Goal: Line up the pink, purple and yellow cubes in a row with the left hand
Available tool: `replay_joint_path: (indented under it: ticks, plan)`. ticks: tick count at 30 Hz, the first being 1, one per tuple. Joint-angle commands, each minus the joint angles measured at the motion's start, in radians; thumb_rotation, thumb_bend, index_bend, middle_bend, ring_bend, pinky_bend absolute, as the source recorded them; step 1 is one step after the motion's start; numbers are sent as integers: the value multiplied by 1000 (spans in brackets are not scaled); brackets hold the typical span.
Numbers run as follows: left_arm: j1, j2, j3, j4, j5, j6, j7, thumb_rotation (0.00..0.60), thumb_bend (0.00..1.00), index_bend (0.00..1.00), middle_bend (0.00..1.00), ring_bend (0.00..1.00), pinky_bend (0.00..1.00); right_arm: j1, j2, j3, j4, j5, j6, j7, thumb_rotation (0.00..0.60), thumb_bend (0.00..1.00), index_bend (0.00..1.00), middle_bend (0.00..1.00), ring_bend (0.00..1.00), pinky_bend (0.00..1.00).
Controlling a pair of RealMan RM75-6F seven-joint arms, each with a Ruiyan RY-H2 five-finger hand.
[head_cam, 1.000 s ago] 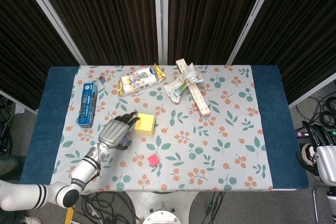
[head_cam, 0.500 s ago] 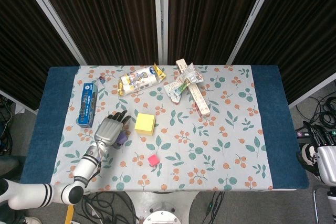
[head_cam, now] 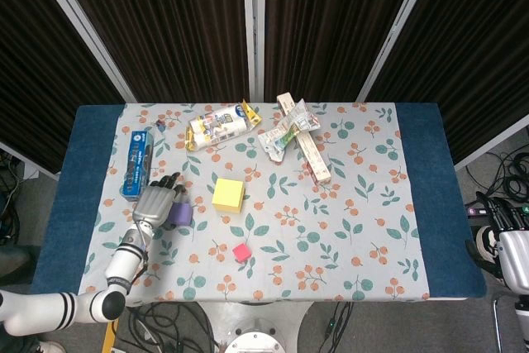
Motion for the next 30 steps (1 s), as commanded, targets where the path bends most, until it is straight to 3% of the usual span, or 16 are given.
replay_joint_path:
  ticks: [1,8,14,30]
  plan:
    - [5,0,-2,8,-2,-18,-7,600,122,424,228,118,239,0,1,0,0,0,1,0,600,237,59,172,130,222]
    - [23,-20,-14,38,40,-11,-55,600,188,530,311,143,241,-1,0,0,-1,0,2,-1,600,238,59,172,129,222]
    - [25,-15,-36,42,43,-45,-103,600,238,563,333,164,268,0,-1,1,1,1,1,0,600,237,59,172,130,222]
    - [-75,-65,-130,181,13,-121,-66,600,239,543,323,164,264,-7,1,2,5,14,3,-1,600,237,59,172,129,222]
